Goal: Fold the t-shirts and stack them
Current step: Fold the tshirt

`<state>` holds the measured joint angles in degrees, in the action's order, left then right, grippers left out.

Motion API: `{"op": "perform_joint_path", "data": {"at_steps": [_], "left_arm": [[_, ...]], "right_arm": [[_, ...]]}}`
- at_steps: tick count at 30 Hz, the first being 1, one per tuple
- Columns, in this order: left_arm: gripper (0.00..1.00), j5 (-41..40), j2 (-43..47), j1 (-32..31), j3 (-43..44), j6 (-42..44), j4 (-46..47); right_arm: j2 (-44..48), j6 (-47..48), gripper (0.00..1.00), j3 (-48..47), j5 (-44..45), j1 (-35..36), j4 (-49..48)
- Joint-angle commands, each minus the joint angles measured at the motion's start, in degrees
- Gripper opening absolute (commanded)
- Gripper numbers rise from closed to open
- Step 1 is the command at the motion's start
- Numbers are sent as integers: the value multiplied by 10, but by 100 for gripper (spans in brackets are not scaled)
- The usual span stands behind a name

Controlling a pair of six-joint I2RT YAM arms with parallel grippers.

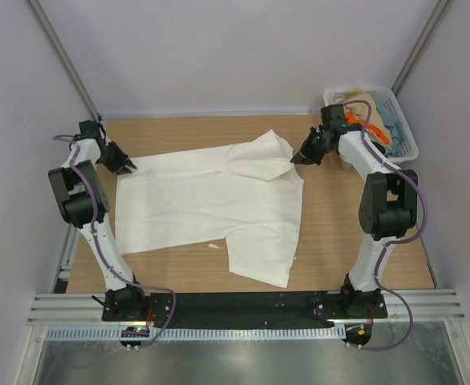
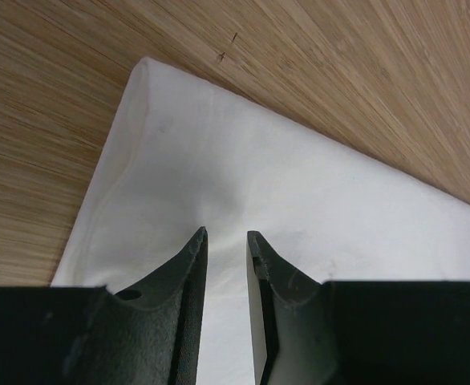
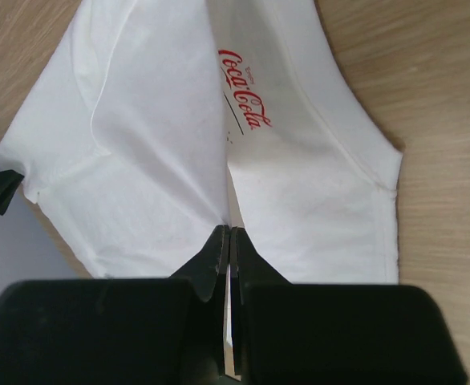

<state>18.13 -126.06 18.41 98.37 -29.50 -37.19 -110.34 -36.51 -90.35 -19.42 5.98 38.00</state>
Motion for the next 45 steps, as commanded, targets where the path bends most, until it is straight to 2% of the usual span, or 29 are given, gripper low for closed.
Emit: {"op": "perform_joint_path", "data": {"at_steps": [1, 5, 12, 20, 24, 38, 45], "left_arm": [[27, 11, -2, 4, 20, 9, -5], [27, 13, -7, 5, 24, 8, -5], [27, 13, -16, 8, 32, 8, -9], [27, 14, -26, 8, 39, 3, -10], [22, 9, -36, 7, 49, -1, -25], [21, 7, -34, 8, 50, 6, -32], [21, 9, -34, 8, 50, 1, -33]], "right_arm": [[53, -87, 1, 39, -5, 1, 6], [83, -108, 1, 48, 27, 2, 23], [75, -144, 1, 63, 1, 13, 27], [72, -171, 1, 38, 17, 36, 81], [86, -194, 1, 39, 32, 40, 104], [106, -314, 1, 80, 24, 74, 86], [145, -374, 1, 151, 19, 82, 54]]}}
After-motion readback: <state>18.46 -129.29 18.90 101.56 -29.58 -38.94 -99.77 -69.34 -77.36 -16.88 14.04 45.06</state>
